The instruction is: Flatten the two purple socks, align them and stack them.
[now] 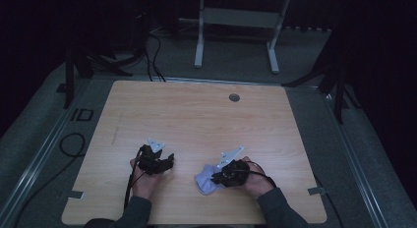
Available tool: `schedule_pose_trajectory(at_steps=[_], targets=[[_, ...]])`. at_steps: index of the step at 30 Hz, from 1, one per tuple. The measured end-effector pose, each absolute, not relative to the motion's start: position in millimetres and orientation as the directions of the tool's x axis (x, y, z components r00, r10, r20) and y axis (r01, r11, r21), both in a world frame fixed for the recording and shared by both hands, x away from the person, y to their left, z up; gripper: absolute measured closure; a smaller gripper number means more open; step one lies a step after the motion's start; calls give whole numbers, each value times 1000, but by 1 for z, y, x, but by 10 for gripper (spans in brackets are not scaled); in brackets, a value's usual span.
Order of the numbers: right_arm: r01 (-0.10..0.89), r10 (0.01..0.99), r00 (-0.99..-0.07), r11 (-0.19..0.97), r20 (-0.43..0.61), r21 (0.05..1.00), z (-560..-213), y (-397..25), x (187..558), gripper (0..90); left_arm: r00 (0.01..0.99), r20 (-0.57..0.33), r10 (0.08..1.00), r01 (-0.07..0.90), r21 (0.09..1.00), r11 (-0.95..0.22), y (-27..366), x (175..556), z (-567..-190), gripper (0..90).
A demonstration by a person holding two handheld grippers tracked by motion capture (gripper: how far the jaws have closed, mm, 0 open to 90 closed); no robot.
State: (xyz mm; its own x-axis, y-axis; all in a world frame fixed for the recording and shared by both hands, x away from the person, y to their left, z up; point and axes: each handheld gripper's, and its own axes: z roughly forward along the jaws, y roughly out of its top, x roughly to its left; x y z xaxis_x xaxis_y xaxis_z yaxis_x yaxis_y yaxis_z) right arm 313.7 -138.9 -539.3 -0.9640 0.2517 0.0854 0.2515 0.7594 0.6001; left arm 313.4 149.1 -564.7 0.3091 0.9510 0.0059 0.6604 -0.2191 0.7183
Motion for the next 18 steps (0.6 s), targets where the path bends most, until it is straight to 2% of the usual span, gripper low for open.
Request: schedule_pose_trajectory(at_steps=[5, 8, 13, 18], targets=[[261, 268, -960, 765, 78, 588, -544, -137, 314, 794, 362, -16, 932, 669, 701, -248, 142, 309, -560, 523], [265, 276, -958, 763, 74, 590, -545, -137, 314, 786, 437, -73, 897, 652, 712, -260, 133, 303, -555, 567], [276, 288, -955, 757, 77, 592, -546, -136, 313, 766, 549, -78, 832, 589, 743, -319, 112, 290, -543, 635], [282, 304, -950, 752, 66, 595, -546, -132, 314, 749, 606, -96, 789, 566, 749, -344, 99, 283, -539, 695]])
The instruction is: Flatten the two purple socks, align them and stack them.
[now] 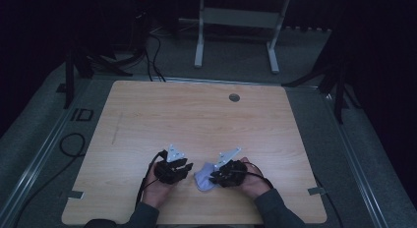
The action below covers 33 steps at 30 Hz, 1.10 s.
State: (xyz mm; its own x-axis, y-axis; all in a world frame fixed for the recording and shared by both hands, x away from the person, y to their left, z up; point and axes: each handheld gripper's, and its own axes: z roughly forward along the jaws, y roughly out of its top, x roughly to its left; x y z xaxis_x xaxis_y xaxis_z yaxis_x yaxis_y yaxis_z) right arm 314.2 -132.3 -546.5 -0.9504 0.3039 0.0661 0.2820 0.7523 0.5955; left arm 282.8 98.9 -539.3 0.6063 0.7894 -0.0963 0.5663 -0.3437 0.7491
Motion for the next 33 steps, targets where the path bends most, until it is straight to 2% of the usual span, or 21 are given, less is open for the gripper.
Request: schedule_pose_trajectory(at_steps=[11, 14, 16, 19, 21, 26, 29, 33], targets=[[335, 379, -923, 713, 64, 615, -548, -122, 321, 711, 688, -115, 716, 548, 730, -409, 79, 271, -540, 835], [337, 381, -922, 711, 65, 617, -548, -121, 321, 683, 701, -48, 712, 541, 687, -486, 71, 270, -546, 865], [333, 375, -925, 717, 63, 613, -547, -120, 320, 652, 703, -23, 711, 548, 655, -520, 67, 270, -553, 874], [321, 369, -928, 722, 51, 613, -542, -122, 320, 611, 705, -33, 709, 549, 658, -516, 67, 271, -553, 879], [320, 382, -923, 695, 48, 644, -532, -129, 321, 597, 704, -45, 709, 554, 659, -508, 68, 272, -553, 879], [388, 529, -848, 591, 24, 708, -503, -163, 332, 603, 699, -75, 711, 568, 662, -489, 71, 274, -554, 879], [420, 572, -820, 574, 24, 703, -500, -175, 336, 618, 701, -76, 709, 567, 662, -490, 72, 276, -554, 880], [504, 636, -770, 573, 37, 646, -515, -194, 342, 659, 702, -80, 707, 568, 662, -489, 73, 276, -554, 879]])
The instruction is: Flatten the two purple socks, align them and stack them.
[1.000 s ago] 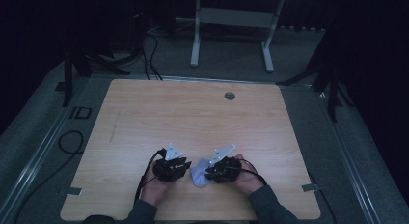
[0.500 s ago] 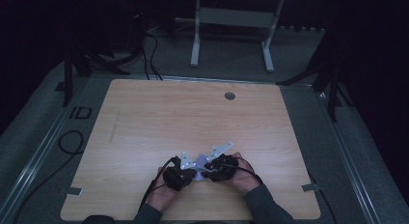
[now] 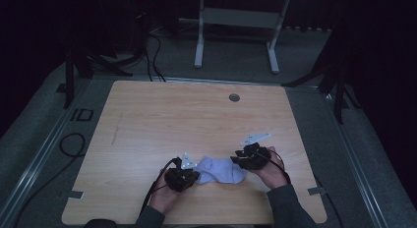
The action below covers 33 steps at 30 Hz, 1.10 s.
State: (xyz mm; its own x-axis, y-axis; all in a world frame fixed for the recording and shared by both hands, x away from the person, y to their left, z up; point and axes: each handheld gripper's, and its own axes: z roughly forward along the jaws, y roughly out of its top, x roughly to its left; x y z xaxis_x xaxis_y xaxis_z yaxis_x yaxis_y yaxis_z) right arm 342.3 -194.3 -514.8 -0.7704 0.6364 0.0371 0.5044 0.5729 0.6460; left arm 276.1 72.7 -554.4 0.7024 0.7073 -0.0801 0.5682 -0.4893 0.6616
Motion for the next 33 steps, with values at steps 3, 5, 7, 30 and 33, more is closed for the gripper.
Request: schedule_pose_trajectory(at_steps=[3, 5, 7, 30, 33], targets=[[556, 650, -755, 564, 87, 611, -531, -196, 346, 669, 702, -82, 707, 569, 662, -488, 73, 276, -555, 879], [572, 648, -755, 578, 99, 582, -539, -193, 347, 709, 702, -83, 707, 568, 663, -487, 73, 276, -555, 879], [576, 645, -757, 582, 106, 574, -541, -192, 347, 746, 703, -83, 707, 568, 663, -487, 73, 276, -555, 879], [571, 700, -714, 566, 18, 595, -533, -203, 354, 858, 727, -86, 681, 557, 653, -513, 76, 278, -554, 874], [567, 706, -709, 568, 2, 597, -534, -203, 351, 738, 719, -94, 689, 565, 656, -500, 76, 277, -554, 867]])
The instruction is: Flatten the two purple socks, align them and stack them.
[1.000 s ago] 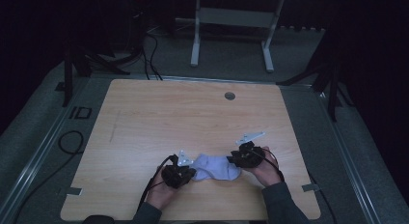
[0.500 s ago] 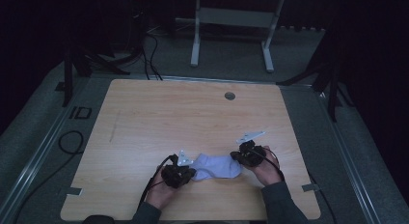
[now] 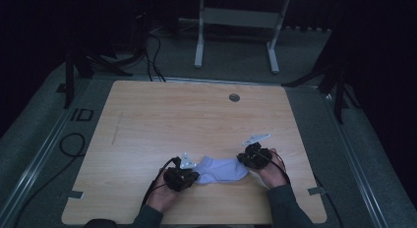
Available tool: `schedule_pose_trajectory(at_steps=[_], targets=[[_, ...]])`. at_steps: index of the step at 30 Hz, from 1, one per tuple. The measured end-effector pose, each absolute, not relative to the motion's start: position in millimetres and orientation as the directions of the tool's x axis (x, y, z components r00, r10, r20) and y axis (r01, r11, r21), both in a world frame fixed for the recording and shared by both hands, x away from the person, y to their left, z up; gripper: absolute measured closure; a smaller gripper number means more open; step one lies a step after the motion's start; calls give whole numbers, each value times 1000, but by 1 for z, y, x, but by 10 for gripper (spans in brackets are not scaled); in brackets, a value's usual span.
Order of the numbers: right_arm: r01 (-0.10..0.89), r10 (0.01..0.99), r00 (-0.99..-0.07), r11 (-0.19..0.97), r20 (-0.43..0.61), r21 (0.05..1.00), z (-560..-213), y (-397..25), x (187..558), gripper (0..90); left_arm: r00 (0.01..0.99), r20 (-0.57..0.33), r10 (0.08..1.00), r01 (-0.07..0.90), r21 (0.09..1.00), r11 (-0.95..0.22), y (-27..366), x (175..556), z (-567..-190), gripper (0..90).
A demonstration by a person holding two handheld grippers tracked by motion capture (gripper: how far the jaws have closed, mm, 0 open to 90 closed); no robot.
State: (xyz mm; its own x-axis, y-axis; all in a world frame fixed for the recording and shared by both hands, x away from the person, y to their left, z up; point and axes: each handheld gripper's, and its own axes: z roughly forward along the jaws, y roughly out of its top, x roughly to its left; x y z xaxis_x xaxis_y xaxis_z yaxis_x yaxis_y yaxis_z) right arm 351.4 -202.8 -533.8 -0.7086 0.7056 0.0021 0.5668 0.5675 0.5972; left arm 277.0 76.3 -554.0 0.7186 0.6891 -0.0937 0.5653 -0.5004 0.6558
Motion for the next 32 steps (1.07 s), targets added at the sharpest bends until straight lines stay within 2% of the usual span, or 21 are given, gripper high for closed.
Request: schedule_pose_trajectory(at_steps=[5, 9, 14, 23, 28, 32], targets=[[544, 721, -693, 510, 14, 667, -523, -210, 343, 580, 715, -106, 691, 568, 665, -485, 76, 275, -554, 768], [542, 743, -668, 449, 39, 710, -517, -220, 336, 525, 700, -107, 706, 567, 684, -459, 76, 274, -553, 639], [571, 769, -635, 396, 81, 719, -519, -230, 336, 509, 672, -110, 732, 566, 714, -412, 86, 277, -549, 551], [609, 797, -590, 331, 133, 721, -526, -246, 335, 478, 585, -78, 807, 593, 721, -360, 112, 287, -547, 470], [639, 820, -550, 288, 161, 714, -531, -256, 338, 476, 548, -57, 835, 603, 719, -347, 121, 291, -548, 453], [645, 844, -522, 297, 122, 704, -537, -261, 338, 475, 512, -33, 858, 618, 709, -341, 128, 297, -550, 451]])
